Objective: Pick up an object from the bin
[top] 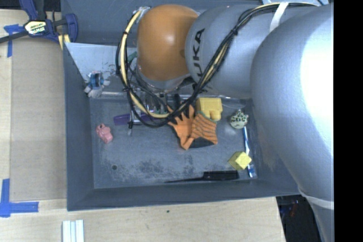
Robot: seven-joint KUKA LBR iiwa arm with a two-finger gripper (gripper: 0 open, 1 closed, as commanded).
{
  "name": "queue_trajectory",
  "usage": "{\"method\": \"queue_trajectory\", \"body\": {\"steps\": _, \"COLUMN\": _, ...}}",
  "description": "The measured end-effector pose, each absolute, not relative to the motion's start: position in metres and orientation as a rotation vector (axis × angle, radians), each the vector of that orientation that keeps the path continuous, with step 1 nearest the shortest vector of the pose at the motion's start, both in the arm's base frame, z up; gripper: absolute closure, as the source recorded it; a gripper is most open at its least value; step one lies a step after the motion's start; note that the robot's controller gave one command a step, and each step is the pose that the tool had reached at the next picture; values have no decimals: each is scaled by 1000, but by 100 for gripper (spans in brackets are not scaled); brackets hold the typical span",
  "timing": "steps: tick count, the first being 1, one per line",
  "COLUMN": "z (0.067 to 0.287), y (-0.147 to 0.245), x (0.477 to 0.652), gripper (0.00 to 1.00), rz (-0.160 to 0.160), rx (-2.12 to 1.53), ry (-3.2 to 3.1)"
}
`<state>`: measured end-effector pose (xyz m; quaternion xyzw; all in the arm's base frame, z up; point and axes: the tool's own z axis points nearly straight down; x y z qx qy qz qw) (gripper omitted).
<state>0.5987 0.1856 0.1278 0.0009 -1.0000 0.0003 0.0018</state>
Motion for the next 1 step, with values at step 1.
{"method": "queue_trajectory", "body": {"steps": 1, "z": 131, "y": 185, "x": 601, "gripper": 0, "rz": -2, "rx": -1, "ry": -3144}}
